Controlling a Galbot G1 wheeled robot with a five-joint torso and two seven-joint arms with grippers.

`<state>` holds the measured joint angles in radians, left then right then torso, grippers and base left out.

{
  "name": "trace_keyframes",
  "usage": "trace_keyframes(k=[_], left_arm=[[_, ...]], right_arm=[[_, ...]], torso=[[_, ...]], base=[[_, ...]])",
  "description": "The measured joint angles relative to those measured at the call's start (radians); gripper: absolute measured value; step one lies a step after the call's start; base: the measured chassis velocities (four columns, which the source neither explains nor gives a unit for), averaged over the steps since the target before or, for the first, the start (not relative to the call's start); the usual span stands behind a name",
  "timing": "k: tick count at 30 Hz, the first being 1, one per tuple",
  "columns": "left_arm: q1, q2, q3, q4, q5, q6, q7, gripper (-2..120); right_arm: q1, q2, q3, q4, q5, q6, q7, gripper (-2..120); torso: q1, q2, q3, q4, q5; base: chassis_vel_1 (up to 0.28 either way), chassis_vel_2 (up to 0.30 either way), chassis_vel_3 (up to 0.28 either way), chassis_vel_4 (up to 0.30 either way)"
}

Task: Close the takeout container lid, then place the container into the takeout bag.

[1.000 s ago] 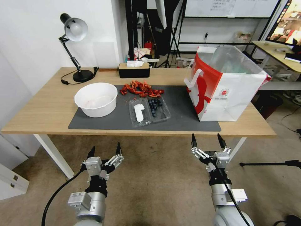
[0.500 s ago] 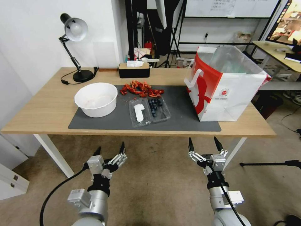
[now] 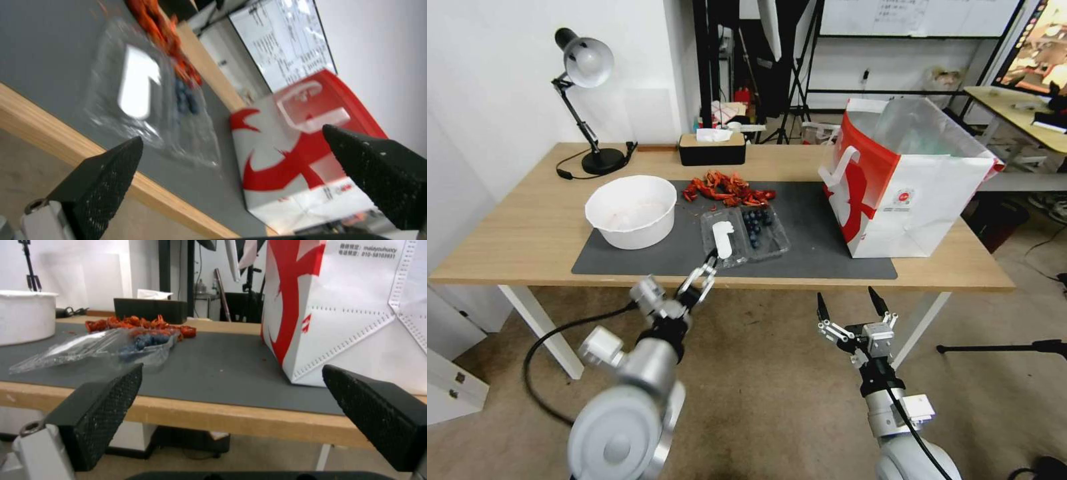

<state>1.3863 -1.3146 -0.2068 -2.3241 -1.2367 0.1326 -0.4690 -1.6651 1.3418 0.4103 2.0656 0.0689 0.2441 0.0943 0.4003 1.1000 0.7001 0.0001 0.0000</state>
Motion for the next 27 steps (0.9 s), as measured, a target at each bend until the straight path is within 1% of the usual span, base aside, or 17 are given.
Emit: trace_keyframes(k=[2,3,5,6,8,9,12,13,16,17,20,27], left_arm=[[-0.065,-0.004,0.047,0.053,-0.047,-0.011,-0.007,100],[-0.065,-0.004,0.047,0.053,-0.047,-0.011,-0.007,100],[-0.135,-0.024,0.093,0.105,-0.065,-0.017,-0.039,100],[-0.135,-0.024,0.093,0.105,-0.065,-0.017,-0.039,100],[-0.184,-0.035,0.128,0.148,-0.073,-0.024,-0.061,100],[-0.184,-0.035,0.128,0.148,-0.073,-0.024,-0.061,100],[-0.231,-0.042,0.164,0.196,-0.074,-0.03,-0.075,100],[-0.231,-0.042,0.164,0.196,-0.074,-0.03,-0.075,100],[-0.282,-0.06,0.178,0.244,-0.073,-0.039,-0.101,100],[-0.282,-0.06,0.178,0.244,-0.073,-0.039,-0.101,100],[-0.299,-0.067,0.174,0.279,-0.069,-0.048,-0.108,100],[-0.326,-0.066,0.173,0.315,-0.068,-0.057,-0.109,100]], right_arm=[[-0.012,0.01,0.002,0.001,-0.01,0.0,-0.001,100],[-0.012,0.01,0.002,0.001,-0.01,0.0,-0.001,100],[-0.03,0.02,0.005,-0.004,-0.026,0.002,-0.002,100],[-0.03,0.02,0.005,-0.004,-0.026,0.002,-0.002,100],[-0.041,0.029,0.006,-0.01,-0.036,0.006,-0.002,100],[-0.041,0.029,0.006,-0.01,-0.036,0.006,-0.002,100],[-0.047,0.034,0.008,-0.011,-0.044,0.008,-0.002,100],[-0.047,0.034,0.008,-0.011,-0.044,0.008,-0.002,100],[-0.047,0.039,0.014,-0.018,-0.051,0.01,-0.001,100],[-0.047,0.039,0.014,-0.018,-0.051,0.01,-0.001,100],[-0.045,0.05,0.013,-0.029,-0.059,0.014,0.0,100],[-0.035,0.061,0.01,-0.041,-0.066,0.016,0.001,100]], torso=[[0.0,0.0,0.0,0.0,0.0],[0.0,0.0,0.0,0.0,0.0],[0.0,0.0,0.0,-0.0001,0.0],[0.0,0.0,0.0,-0.0001,0.0],[0.0,0.0,0.0,-0.0003,0.0],[0.0,0.0,0.0,-0.0003,0.0],[0.0,0.0,0.0,-0.0001,0.0],[0.0,0.0,0.0,-0.0001,0.0],[0.0,0.0,0.0,-0.0001,0.0],[0.0,0.0,0.0,-0.0001,0.0],[0.0,0.0,0.0,-0.0001,0.0],[0.0,0.0,0.0,0.0,-0.0001]], base=[[0.0,0.0,0.0,0.0],[0.0,0.0,0.0,0.0],[0.0,0.0,0.0,0.0],[0.0,0.0,0.0,0.0],[0.0,0.0,0.0,0.0],[0.0,0.0,0.0,0.0],[0.0,0.0,0.0,0.0],[0.0,0.0,0.0,0.0],[0.0,0.0,0.0,0.0],[0.0,0.0,0.0,0.0],[0.0,0.0,0.0,0.0],[0.0,0.0,0.0,0.0]])
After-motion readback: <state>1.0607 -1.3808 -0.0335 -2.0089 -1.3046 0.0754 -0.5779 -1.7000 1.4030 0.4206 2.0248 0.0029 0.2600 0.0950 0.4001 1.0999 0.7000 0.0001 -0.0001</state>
